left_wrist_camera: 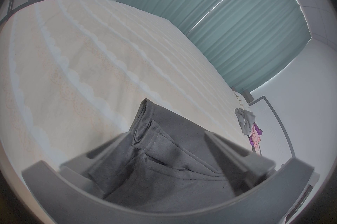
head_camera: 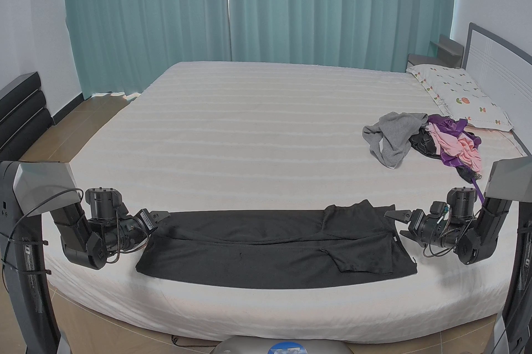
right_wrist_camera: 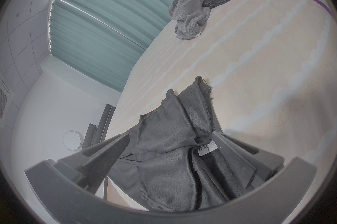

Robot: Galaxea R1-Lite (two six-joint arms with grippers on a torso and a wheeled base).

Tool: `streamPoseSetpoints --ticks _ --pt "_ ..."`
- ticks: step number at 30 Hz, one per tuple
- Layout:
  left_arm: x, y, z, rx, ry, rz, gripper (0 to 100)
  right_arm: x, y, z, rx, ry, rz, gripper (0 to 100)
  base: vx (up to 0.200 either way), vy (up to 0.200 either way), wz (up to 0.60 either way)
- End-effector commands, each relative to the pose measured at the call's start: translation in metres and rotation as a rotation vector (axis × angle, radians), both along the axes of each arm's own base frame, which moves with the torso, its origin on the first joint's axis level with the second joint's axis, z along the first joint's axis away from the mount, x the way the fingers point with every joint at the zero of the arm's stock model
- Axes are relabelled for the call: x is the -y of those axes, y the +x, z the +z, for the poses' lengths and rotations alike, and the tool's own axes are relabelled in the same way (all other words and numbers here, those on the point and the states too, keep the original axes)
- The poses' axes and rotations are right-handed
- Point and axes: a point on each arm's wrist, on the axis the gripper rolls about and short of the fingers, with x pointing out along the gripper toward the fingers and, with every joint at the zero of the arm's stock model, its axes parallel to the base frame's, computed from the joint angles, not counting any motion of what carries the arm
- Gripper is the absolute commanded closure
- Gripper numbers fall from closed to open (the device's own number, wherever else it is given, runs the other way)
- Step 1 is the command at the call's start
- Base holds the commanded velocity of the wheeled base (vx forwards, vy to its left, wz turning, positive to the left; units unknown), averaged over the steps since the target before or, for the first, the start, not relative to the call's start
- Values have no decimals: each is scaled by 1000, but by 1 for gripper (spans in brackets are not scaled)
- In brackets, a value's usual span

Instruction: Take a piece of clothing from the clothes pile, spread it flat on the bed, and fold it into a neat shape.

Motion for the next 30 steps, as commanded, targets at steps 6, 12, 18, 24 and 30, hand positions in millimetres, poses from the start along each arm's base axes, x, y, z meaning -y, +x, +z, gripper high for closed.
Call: streamPoseSetpoints --ticks 6,12,18,24,30 --pt "-4 -1 -11 -27 10 12 100 -2 -2 2 0 -2 4 0 0 0 0" --pt "-10 -3 -2 0 9 32 100 -5 -2 4 -5 -12 -4 0 0 0 0" --pt "-15 -6 7 24 10 49 100 -18 1 5 -14 -16 -38 0 0 0 0" --pt "-16 -7 11 32 10 52 100 -22 1 3 -36 -26 -40 0 0 0 0" --pt "-16 -7 11 32 11 52 100 -23 7 0 -67 -45 -66 0 0 0 0"
